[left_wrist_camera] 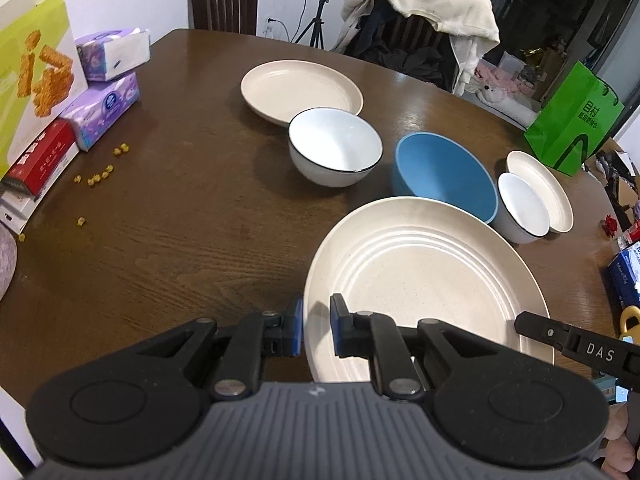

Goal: Organize plates and bowls
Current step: 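Carry the held beige plate with the left tool while the right tool carries its plate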

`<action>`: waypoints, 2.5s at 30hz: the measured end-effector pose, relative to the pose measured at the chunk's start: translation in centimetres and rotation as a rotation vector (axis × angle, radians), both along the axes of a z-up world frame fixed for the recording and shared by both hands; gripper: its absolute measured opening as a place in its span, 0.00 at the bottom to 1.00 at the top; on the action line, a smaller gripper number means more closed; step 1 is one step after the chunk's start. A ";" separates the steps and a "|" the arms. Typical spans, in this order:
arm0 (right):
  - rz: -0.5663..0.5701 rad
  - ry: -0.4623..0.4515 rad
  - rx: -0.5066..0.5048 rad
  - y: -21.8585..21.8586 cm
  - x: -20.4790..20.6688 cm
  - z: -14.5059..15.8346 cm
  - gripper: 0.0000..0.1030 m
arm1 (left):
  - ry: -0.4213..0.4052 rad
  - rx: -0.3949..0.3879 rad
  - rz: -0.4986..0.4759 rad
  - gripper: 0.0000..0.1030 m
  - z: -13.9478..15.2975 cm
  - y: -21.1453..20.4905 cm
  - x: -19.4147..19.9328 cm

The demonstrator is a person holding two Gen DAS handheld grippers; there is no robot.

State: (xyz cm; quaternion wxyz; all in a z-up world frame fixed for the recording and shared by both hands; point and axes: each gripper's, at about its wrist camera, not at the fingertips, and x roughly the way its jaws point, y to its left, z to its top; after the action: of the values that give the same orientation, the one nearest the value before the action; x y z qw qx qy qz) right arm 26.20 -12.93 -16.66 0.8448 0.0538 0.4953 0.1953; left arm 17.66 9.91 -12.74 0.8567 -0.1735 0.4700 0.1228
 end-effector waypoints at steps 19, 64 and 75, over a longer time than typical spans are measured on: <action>0.052 0.030 -0.026 2.8 -0.5 -2.9 0.10 | 0.053 0.005 0.033 0.14 -3.0 2.0 -1.0; 0.091 0.112 -0.083 6.0 -0.9 -10.1 0.11 | 0.167 -0.019 0.034 0.14 -10.0 4.3 -2.0; 0.089 0.136 -0.087 6.6 -0.6 -10.5 0.15 | 0.155 -0.051 0.010 0.40 -9.7 4.9 -2.0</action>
State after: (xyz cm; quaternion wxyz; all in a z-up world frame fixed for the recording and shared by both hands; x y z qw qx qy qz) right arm 25.62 -6.33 -27.14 0.8013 0.0081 0.5613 0.2068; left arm 15.69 14.82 -22.41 0.8123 -0.1876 0.5372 0.1282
